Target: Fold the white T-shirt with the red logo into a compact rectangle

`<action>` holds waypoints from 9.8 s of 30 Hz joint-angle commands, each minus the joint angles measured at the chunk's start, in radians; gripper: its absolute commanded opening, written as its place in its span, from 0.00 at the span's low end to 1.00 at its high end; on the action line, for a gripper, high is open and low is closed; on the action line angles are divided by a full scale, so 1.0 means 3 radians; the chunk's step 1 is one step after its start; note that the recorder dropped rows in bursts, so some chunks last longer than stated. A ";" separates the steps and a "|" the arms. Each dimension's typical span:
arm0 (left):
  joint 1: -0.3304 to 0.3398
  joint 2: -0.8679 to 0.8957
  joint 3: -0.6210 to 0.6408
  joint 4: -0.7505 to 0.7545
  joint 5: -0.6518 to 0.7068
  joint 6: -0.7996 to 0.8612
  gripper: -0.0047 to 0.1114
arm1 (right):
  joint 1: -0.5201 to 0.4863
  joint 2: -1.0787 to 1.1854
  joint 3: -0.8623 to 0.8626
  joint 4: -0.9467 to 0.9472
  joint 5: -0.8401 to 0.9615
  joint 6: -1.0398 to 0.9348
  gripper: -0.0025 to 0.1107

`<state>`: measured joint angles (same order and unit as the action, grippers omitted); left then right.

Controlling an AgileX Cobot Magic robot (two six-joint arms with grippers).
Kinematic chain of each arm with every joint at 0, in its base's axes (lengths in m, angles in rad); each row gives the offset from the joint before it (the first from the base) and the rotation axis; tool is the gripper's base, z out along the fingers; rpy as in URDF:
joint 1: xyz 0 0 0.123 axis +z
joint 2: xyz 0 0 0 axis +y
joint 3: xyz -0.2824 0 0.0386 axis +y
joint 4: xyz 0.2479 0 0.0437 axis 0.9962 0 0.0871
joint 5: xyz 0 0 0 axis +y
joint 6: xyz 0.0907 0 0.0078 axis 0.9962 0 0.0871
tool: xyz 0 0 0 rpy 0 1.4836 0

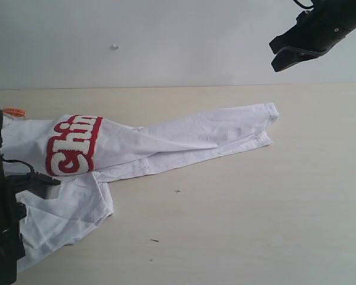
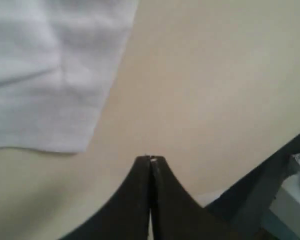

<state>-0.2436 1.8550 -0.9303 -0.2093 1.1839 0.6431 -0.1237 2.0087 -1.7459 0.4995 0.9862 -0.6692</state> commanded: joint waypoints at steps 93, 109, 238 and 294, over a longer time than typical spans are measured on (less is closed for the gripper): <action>0.0140 -0.0805 -0.0005 -0.0086 -0.1865 0.0381 0.04 | 0.0664 0.0451 0.0383 -0.1141 -0.0102 -0.1468 0.35; 0.0140 -0.0796 -0.0005 -0.0137 -0.1921 0.0484 0.04 | 0.0664 0.0627 0.0377 -0.1266 -0.0008 -0.1545 0.02; 0.1300 0.0761 -0.0785 -0.0307 -0.3021 -0.0738 0.04 | 0.0463 0.0885 0.0365 -0.2345 -0.1460 0.1883 0.02; 0.1107 -0.0207 -0.0759 -0.0396 -0.2572 -0.0007 0.04 | 0.0491 0.1119 -0.0323 -0.1967 -0.0480 0.1862 0.02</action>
<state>0.0923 1.8445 -1.1899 -0.3299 0.3942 0.6080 0.0321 2.3963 -1.8482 -0.1036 0.8095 -0.1108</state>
